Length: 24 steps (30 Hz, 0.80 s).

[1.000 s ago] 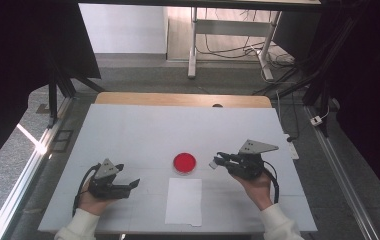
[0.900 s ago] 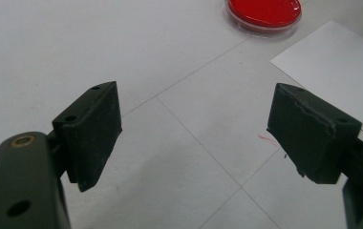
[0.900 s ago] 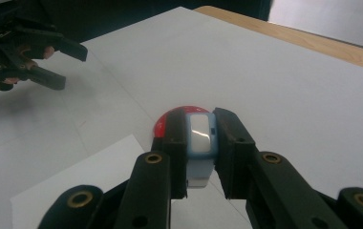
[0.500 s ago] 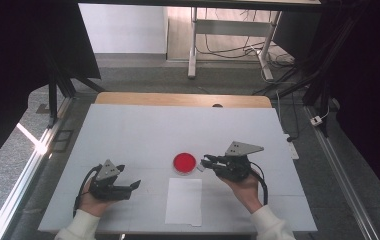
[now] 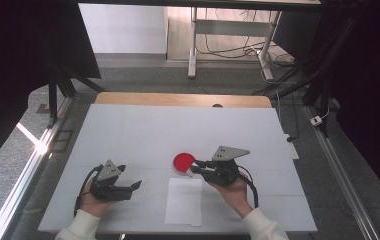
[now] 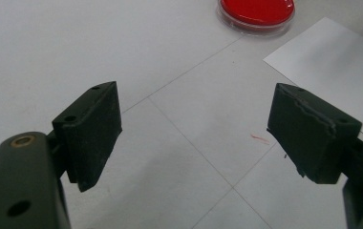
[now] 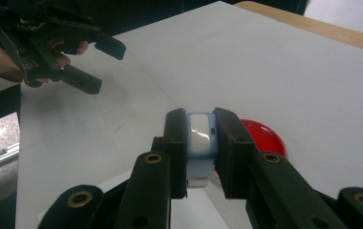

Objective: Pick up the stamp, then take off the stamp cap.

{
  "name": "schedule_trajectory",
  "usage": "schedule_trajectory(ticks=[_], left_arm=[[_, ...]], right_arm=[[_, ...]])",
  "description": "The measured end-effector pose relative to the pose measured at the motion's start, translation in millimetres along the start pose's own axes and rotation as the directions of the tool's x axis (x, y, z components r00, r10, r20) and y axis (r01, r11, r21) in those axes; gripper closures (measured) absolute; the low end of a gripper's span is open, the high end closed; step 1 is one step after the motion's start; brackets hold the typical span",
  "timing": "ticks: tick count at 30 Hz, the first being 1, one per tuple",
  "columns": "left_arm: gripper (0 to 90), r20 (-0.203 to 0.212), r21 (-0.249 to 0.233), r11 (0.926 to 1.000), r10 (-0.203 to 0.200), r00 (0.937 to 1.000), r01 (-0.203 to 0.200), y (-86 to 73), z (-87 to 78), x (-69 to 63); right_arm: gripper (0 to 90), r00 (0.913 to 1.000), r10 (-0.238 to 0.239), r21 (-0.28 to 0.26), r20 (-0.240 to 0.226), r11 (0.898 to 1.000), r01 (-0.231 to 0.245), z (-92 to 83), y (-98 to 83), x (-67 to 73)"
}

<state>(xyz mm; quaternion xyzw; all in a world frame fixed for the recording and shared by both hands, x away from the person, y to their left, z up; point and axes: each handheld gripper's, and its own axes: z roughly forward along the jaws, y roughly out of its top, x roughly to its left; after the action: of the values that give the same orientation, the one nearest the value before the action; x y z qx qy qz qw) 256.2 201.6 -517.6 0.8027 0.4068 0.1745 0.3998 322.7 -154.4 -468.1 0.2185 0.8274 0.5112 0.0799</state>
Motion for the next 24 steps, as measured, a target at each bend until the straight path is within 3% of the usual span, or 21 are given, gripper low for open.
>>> schedule_trajectory(ticks=[24], left_arm=[[19.0,0.016,-0.012,0.9996,0.025,0.9996,-0.025,7.9,2.7,-10.7]], right_arm=[[75.1,0.9999,-0.001,-0.018,0.017,1.0,0.001,-1.5,0.5,0.1]])
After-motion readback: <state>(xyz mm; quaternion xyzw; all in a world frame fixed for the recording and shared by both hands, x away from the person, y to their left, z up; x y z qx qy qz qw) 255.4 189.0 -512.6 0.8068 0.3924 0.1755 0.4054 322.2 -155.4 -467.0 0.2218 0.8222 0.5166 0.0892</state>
